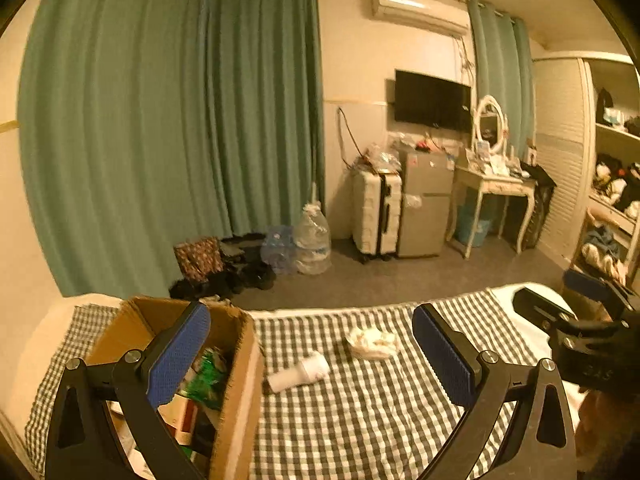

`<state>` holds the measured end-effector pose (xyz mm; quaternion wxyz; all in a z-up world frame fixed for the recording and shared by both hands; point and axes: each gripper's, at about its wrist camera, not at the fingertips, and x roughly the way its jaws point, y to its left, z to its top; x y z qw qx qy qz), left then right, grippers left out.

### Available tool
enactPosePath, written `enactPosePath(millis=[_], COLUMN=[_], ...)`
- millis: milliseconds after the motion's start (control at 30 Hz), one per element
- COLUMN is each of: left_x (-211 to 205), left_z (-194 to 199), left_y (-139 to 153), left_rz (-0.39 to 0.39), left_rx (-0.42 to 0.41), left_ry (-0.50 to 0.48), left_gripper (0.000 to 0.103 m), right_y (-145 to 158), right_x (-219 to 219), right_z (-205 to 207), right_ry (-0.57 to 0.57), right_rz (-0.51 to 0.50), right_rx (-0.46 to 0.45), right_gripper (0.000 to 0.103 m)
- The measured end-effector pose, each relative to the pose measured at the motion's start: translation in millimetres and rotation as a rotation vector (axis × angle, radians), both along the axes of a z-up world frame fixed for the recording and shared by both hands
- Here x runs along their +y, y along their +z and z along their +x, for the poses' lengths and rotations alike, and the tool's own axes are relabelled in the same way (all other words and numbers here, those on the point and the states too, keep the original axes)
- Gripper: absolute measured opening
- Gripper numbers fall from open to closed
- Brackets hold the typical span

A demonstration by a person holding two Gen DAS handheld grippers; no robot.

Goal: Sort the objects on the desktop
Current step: 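Move both grippers back over the remaining items on the bed, then grasp the white lace cloth with the right gripper while the left grasps the white bottle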

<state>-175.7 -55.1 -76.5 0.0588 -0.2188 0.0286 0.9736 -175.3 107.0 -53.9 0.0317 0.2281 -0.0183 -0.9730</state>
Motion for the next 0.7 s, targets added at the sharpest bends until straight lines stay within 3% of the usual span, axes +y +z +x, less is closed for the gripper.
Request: enactPosePath(millis=[400,567,700], left_x=[47.6,58.8,62.3], left_z=[-43.8,-78.0,-102.0], left_y=[-60.3,-106.3,-133.2], left_rz=[-0.003,0.007,0.015], left_rx=[-0.164,-0.284,-0.304], left_ry=[-0.058,0.002,0.052], left_gripper=[0.103,0.103,0.103], right_y=[-45.9,-76.8,-115.6], right_x=[26.0,36.2,31.3], right_z=[-66.3,-109.9,-147.2], right_ry=[-0.02,-0.032,-0.021], right_rz=[-0.02,-0.053,-0.065], right_rx=[-0.087,-0.142,-0.198], right_gripper=[0.103,0.103,0.103])
